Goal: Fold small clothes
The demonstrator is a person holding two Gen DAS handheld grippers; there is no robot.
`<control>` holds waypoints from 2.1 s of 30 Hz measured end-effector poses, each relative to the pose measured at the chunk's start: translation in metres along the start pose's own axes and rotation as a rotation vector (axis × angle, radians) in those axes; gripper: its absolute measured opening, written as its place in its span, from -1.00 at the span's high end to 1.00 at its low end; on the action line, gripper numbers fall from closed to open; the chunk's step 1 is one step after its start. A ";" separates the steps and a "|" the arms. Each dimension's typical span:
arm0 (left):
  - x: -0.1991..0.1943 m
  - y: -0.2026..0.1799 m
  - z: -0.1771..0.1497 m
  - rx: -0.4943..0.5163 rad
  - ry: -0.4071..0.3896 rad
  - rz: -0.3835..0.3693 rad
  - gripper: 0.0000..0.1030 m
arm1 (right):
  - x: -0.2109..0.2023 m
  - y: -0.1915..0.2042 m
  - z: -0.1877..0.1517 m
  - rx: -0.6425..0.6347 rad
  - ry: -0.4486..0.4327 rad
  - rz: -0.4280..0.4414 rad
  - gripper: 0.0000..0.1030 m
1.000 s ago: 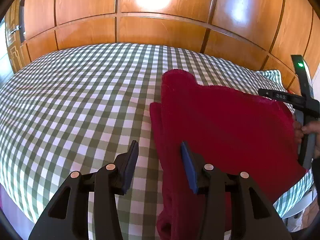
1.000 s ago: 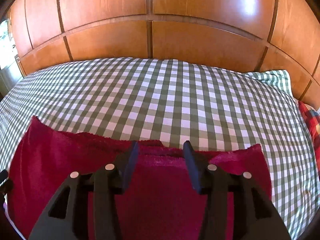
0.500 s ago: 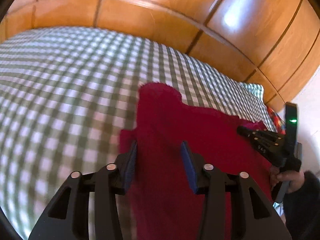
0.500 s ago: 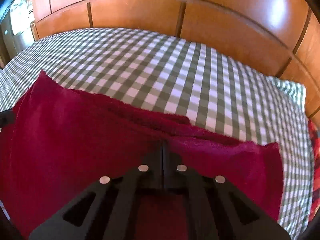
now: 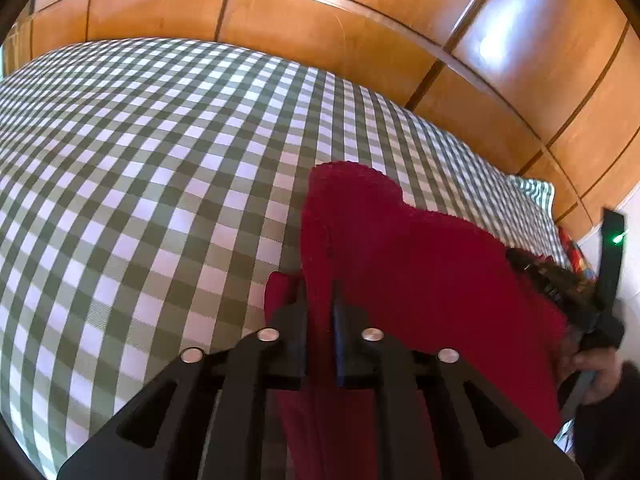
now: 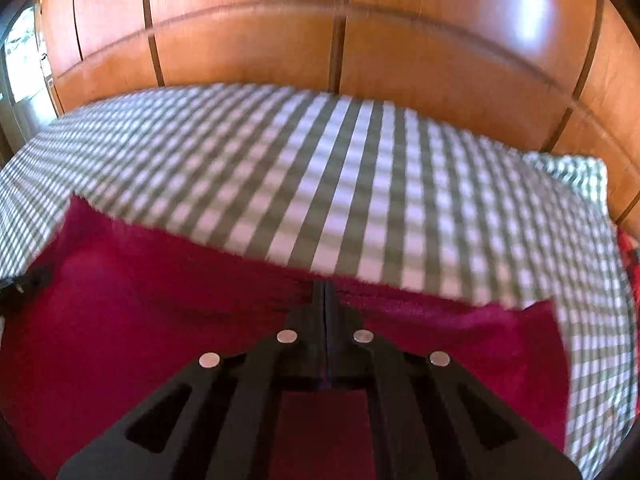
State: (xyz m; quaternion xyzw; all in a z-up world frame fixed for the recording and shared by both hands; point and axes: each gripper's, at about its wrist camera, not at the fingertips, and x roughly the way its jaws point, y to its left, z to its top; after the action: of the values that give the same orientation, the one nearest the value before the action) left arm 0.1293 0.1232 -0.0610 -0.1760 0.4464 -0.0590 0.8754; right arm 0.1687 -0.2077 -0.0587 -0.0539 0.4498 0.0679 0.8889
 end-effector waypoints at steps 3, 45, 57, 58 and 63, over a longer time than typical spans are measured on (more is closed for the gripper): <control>-0.013 0.005 -0.005 -0.014 0.005 0.009 0.28 | -0.008 -0.007 0.000 0.032 -0.016 0.034 0.65; -0.147 -0.029 -0.090 0.249 -0.112 0.110 -0.02 | -0.071 -0.047 -0.107 0.196 -0.149 -0.032 -0.74; -0.125 -0.048 -0.072 0.297 -0.122 0.140 -0.02 | -0.072 -0.045 -0.107 0.197 -0.153 -0.032 -0.76; -0.122 -0.049 -0.071 0.301 -0.119 0.140 -0.02 | -0.072 -0.045 -0.107 0.197 -0.154 -0.032 -0.76; -0.112 -0.048 -0.069 0.300 -0.102 0.137 -0.02 | -0.072 -0.046 -0.107 0.196 -0.155 -0.031 -0.76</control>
State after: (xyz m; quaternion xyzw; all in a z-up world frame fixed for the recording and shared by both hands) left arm 0.0100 0.0902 0.0046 -0.0155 0.3985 -0.0563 0.9153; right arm 0.0499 -0.2751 -0.0621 0.0316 0.3833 0.0138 0.9230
